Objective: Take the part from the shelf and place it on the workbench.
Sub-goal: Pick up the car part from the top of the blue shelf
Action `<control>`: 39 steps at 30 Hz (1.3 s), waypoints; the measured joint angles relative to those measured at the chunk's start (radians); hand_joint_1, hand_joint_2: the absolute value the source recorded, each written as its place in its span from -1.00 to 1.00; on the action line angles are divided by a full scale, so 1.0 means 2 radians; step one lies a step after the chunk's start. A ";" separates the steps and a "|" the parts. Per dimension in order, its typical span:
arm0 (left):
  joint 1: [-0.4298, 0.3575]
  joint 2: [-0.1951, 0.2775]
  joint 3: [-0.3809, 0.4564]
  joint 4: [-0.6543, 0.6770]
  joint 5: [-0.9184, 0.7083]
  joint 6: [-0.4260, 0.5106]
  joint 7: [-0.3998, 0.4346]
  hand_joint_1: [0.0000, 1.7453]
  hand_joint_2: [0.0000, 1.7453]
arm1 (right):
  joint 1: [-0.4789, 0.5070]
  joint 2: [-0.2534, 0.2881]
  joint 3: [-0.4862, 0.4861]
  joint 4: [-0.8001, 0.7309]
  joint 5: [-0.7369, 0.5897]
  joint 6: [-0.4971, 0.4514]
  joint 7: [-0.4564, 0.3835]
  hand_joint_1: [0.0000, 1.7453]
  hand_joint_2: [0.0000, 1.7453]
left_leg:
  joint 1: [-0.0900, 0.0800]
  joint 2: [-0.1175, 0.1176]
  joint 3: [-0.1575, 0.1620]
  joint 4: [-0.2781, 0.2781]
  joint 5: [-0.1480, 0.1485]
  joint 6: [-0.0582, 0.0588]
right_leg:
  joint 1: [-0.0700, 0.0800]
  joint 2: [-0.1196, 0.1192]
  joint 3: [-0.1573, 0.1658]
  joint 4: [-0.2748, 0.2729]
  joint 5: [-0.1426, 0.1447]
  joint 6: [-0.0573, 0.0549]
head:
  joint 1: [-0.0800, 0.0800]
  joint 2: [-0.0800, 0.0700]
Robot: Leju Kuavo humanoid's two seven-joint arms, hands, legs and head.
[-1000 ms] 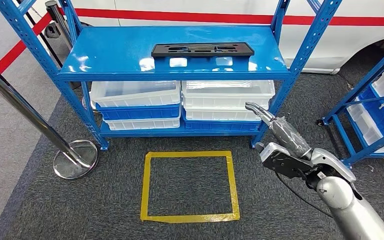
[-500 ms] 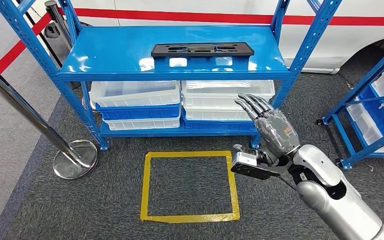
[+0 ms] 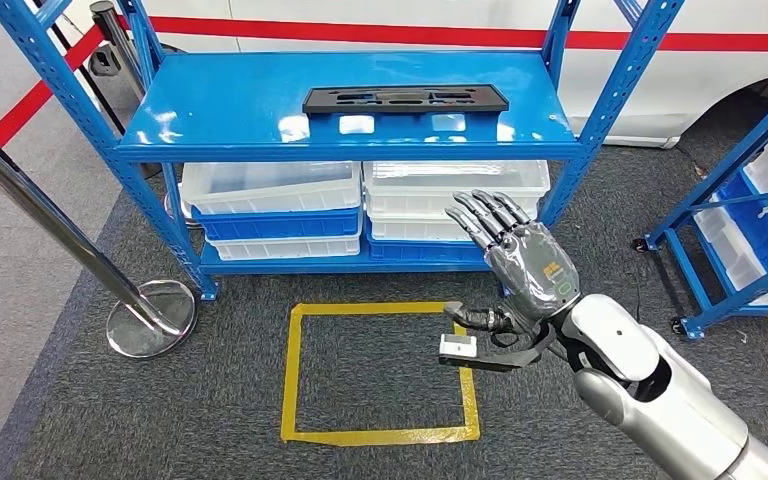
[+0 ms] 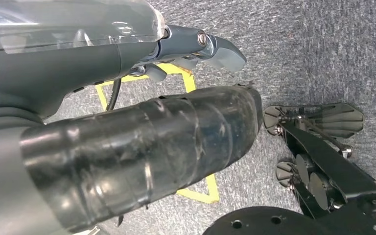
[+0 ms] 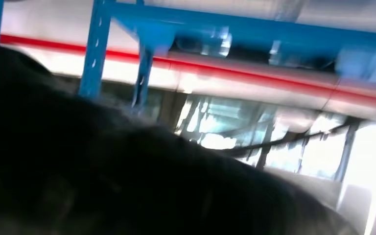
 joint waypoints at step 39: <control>-0.001 -0.009 -0.041 0.002 0.036 0.004 -0.005 -1.00 -1.00 | -0.055 0.063 0.032 0.012 -0.021 0.043 0.005 -1.00 -1.00 | 0.001 -0.001 -0.007 0.004 0.002 0.003 | 0.007 -0.002 -0.011 0.006 0.003 -0.005 | 0.000 0.000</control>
